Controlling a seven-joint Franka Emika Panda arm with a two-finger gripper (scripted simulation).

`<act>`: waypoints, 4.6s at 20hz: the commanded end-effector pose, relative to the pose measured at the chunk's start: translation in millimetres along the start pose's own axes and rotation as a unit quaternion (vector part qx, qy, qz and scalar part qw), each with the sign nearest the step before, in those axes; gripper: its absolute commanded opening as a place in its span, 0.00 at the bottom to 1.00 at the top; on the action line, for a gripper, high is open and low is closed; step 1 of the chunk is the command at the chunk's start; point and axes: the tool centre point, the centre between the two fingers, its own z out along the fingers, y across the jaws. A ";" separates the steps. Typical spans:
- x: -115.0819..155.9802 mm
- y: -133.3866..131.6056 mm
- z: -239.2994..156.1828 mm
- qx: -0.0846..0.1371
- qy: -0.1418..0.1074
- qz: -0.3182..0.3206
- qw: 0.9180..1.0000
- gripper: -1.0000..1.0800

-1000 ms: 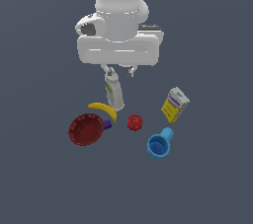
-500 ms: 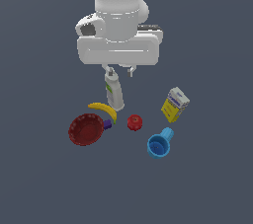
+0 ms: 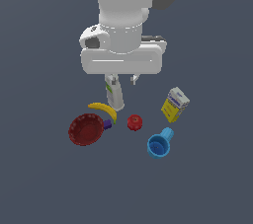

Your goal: Pick up a designated object from a clutter of objects.

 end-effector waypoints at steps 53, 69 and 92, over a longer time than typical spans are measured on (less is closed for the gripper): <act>93.6 -104.7 274.5 0.044 -0.060 -0.128 0.989 0.00; 91.1 -96.9 262.6 0.044 -0.059 -0.128 0.989 0.00; 48.1 48.1 79.2 0.045 -0.059 -0.128 0.989 0.00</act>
